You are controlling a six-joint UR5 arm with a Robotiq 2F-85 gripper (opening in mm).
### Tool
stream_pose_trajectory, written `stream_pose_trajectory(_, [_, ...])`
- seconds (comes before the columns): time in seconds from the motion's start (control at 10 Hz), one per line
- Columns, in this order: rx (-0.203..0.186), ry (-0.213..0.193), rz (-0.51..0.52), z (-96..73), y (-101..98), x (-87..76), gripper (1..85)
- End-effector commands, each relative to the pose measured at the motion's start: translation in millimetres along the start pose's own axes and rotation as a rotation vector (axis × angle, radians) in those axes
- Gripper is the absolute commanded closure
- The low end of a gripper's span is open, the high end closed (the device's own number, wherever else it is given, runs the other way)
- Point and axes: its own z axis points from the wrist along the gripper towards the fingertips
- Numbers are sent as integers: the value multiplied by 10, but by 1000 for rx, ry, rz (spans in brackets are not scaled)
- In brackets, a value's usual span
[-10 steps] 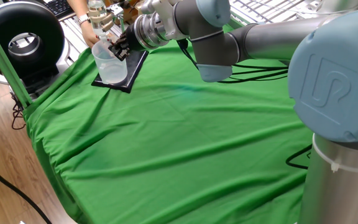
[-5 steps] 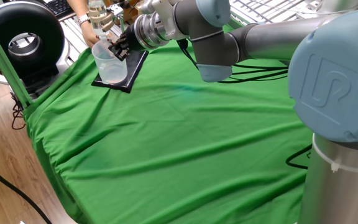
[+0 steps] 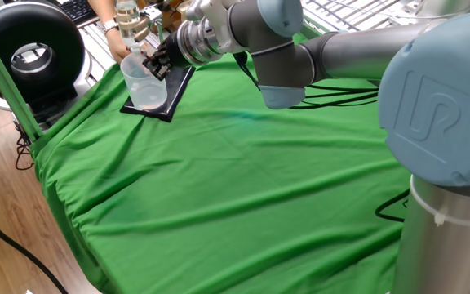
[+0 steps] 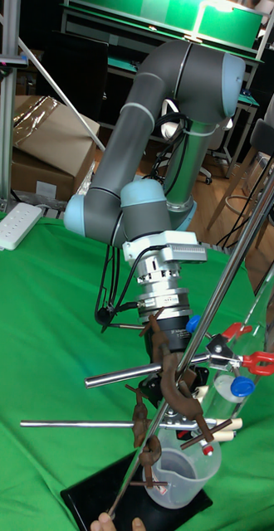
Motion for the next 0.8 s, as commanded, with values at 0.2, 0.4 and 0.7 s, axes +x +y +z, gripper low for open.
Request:
stream_pose_trajectory(0.2, [19, 5, -38, -33, -118, 59, 843])
stream_pose_trajectory(0.4, [20, 7, -59, -41, -140, 64, 843])
stream_pose_trajectory(0.7, [25, 10, -65, -38, -165, 77, 843])
